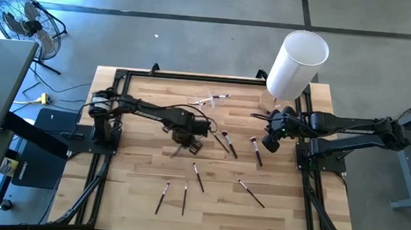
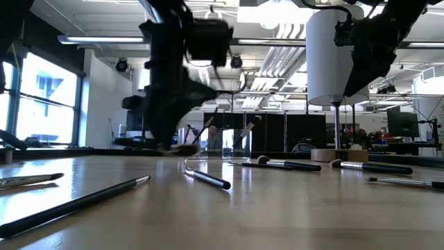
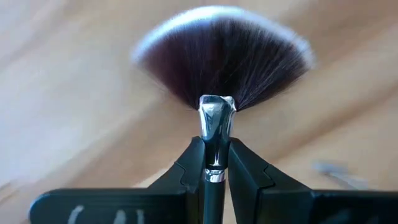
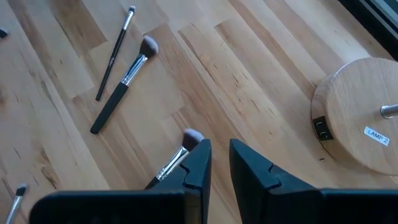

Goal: Put items in baskets/containers
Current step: Put the black highlighter brush into the transparent organizer

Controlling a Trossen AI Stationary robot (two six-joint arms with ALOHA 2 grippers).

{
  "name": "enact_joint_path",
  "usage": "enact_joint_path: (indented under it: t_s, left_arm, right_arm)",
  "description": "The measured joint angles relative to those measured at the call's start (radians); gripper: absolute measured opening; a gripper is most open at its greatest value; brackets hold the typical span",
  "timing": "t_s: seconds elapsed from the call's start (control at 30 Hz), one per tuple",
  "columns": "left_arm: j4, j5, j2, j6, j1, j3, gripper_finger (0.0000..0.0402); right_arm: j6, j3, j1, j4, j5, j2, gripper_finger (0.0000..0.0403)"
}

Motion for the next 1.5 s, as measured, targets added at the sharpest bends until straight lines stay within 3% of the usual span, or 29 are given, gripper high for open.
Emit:
enact_joint_path:
  t_s: [0.1,0.17,0.23,0.37,0.53,0.63,0.73,0.87,1.13,1.27,1.5]
  left_arm:
    - [-0.003,-0.041,-0.079,0.045,-0.023,-0.022,0.0037]
    - [0.11,-0.093,-0.141,0.057,-0.039,-0.051,0.0037]
    - [0.118,-0.142,-0.232,0.063,-0.051,-0.12,0.0037]
    - [0.373,-0.257,-0.436,0.081,-0.064,-0.315,0.0037]
    - [1.024,-0.457,-0.646,0.285,-0.055,-0.626,0.0037]
    - [1.501,-0.472,-0.673,0.505,-0.002,-0.79,0.0037]
    - [1.778,-0.369,-0.623,0.673,0.099,-0.866,0.0037]
    - [1.842,-0.243,-0.542,0.692,0.253,-0.875,0.0037]
    - [2.002,0.09,-0.331,0.735,0.506,-0.761,0.0037]
    - [1.988,0.251,-0.234,0.732,0.568,-0.686,0.0037]
    - [1.952,0.43,-0.107,0.732,0.586,-0.561,0.0038]
  right_arm:
    - [0.005,0.0,0.0,0.007,-0.001,0.0,0.0045]
    - [0.008,0.0,0.0,0.007,-0.002,0.001,0.0044]
    - [0.039,0.0,0.0,0.012,0.001,0.0,0.0044]
    - [0.059,0.0,0.0,0.038,0.005,0.001,0.0044]
    - [0.059,0.001,0.0,0.094,0.038,0.008,0.0041]
    - [0.059,0.0,-0.001,0.155,0.078,0.02,0.0042]
    - [0.058,0.0,-0.001,0.229,0.128,0.036,0.0041]
    - [0.058,0.0,-0.002,0.338,0.171,0.065,0.0041]
    - [0.071,0.0,-0.031,0.466,0.188,0.142,0.0035]
    - [0.113,0.0,-0.054,0.49,0.189,0.182,0.0036]
    - [0.191,0.0,-0.074,0.501,0.175,0.226,0.0032]
